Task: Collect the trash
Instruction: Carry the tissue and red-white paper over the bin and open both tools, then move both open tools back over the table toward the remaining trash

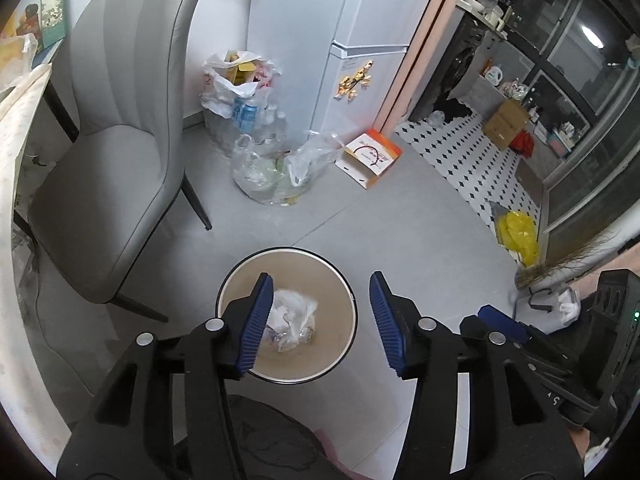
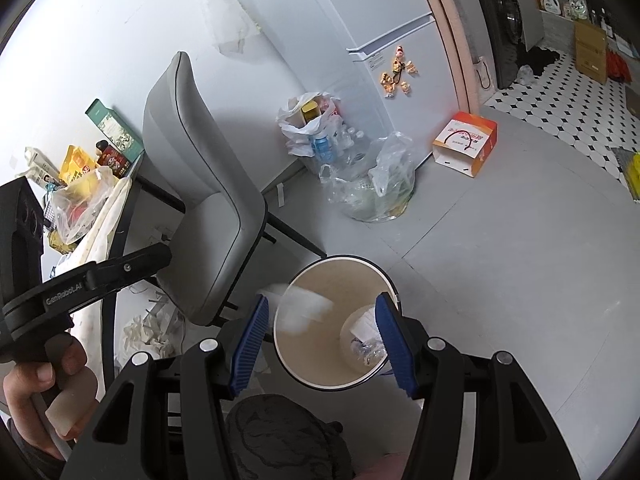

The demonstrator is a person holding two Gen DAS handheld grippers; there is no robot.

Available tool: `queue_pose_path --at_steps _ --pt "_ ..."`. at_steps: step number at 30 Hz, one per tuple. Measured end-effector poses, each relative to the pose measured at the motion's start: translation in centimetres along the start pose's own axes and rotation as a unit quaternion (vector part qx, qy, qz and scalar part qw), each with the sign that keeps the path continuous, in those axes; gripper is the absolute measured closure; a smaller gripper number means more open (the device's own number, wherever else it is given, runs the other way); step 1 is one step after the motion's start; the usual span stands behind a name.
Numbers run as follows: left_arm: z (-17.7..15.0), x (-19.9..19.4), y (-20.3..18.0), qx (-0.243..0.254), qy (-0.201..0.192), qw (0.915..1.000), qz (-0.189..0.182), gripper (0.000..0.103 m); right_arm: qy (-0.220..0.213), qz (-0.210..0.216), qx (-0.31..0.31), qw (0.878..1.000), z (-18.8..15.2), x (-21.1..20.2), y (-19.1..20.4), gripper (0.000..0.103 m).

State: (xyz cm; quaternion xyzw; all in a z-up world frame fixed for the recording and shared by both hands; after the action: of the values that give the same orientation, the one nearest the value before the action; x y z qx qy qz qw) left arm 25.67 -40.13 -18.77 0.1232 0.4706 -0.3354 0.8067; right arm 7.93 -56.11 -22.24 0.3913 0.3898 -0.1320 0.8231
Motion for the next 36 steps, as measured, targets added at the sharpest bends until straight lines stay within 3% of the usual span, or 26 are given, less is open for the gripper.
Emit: queue_pose_path --at_steps 4,8,10,12,14,16,19,36 --pt "0.0 -0.6 0.4 -0.005 -0.005 0.9999 0.008 0.043 -0.003 0.002 -0.002 1.000 0.0 -0.2 0.2 0.047" --pt "0.1 -1.4 0.8 -0.005 -0.008 0.9998 0.016 0.042 -0.002 0.004 -0.007 1.000 0.0 -0.2 0.8 0.047" --pt "0.2 -1.9 1.3 -0.005 -0.011 0.9997 0.019 0.031 -0.003 0.005 -0.011 1.000 0.0 -0.4 1.3 0.046" --pt "0.3 -2.9 1.8 -0.005 -0.022 0.9994 0.027 0.027 -0.005 0.007 -0.017 1.000 0.1 -0.6 2.0 0.045" --pt "0.3 -4.0 2.6 -0.008 -0.030 0.9988 0.039 0.022 -0.011 0.013 -0.028 0.999 0.2 -1.0 3.0 0.040" --pt "0.3 -5.2 3.7 -0.015 -0.042 0.9978 0.048 0.014 -0.028 0.018 -0.047 0.998 0.3 -1.7 4.4 0.021" --pt "0.2 -7.5 5.2 -0.024 -0.064 0.9956 0.065 0.007 -0.051 0.027 -0.069 0.996 0.3 -2.6 6.6 0.010" --pt "-4.0 -17.5 11.4 -0.079 -0.152 0.9790 0.110 0.006 -0.083 0.063 -0.141 0.985 -2.2 -5.8 16.2 0.008"
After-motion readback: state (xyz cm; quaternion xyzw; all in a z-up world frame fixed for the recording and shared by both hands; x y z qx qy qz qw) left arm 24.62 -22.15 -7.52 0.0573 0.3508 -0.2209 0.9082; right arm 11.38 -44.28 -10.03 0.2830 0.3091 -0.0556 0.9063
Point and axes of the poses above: each gripper's, at about its wrist camera, not at the fingertips, and x roughly the way its jaws point, y to its left, z to its top, the point moved 4 cm from there along x, roughly the way its jaws point, and after that the axes turned 10 degrees about x, right-handed, at the moved point
